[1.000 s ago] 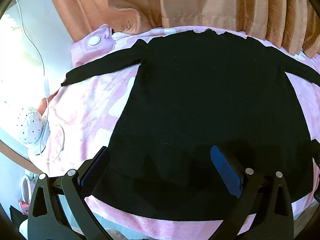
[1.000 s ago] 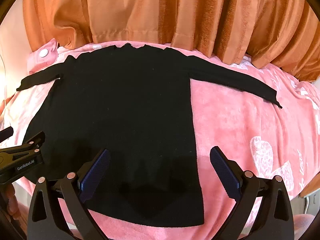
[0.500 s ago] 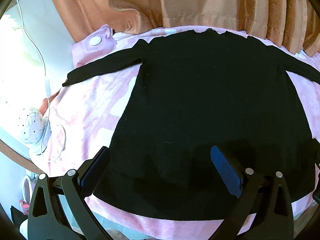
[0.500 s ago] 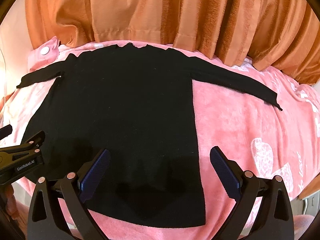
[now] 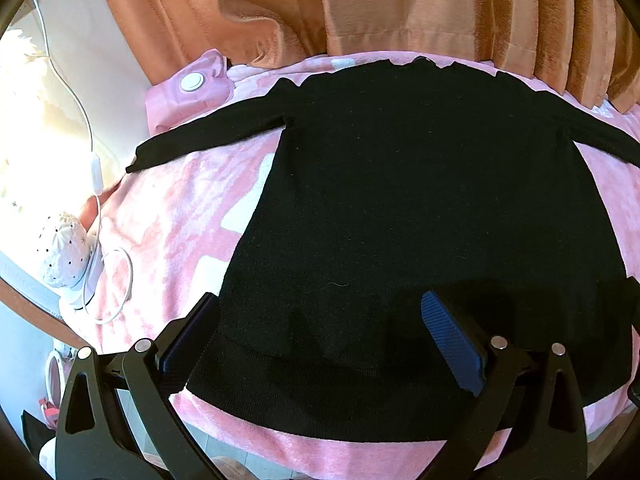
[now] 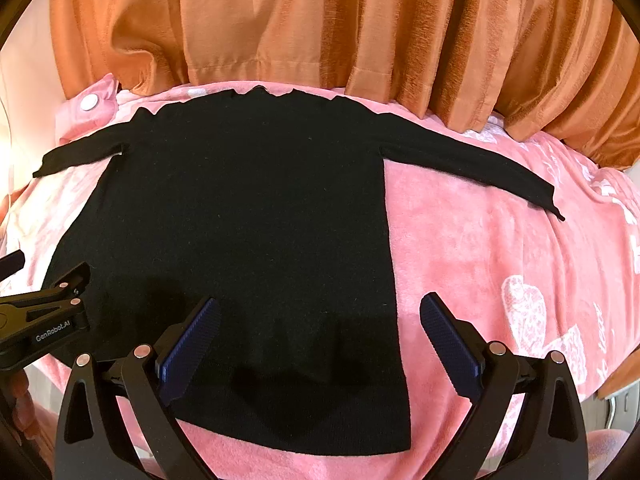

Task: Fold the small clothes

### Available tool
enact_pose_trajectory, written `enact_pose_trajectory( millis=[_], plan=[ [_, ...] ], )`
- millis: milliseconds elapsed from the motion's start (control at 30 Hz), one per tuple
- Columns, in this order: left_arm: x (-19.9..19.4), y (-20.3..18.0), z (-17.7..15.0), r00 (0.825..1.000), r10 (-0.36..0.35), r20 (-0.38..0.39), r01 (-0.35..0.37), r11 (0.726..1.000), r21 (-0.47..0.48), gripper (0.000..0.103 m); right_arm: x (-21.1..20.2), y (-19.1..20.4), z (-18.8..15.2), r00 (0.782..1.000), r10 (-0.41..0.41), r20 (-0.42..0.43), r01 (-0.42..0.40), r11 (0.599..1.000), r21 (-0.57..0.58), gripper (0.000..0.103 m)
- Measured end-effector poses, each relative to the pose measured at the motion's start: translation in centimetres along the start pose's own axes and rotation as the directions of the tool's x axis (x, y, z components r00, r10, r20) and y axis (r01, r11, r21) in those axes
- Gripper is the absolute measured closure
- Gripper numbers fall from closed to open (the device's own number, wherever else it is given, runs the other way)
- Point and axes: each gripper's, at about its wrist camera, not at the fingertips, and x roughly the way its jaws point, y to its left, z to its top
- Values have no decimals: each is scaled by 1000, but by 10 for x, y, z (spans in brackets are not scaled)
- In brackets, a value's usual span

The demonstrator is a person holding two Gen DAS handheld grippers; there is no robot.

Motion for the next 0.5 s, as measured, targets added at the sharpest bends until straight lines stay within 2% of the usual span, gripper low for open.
enact_pose_trajectory(
  millis=[500],
  plan=[
    [1,1,1,1000,2,-4,-2,1000,-2,5,1,2,-2,1000,-2,3,2,1000,1,5]
  ],
)
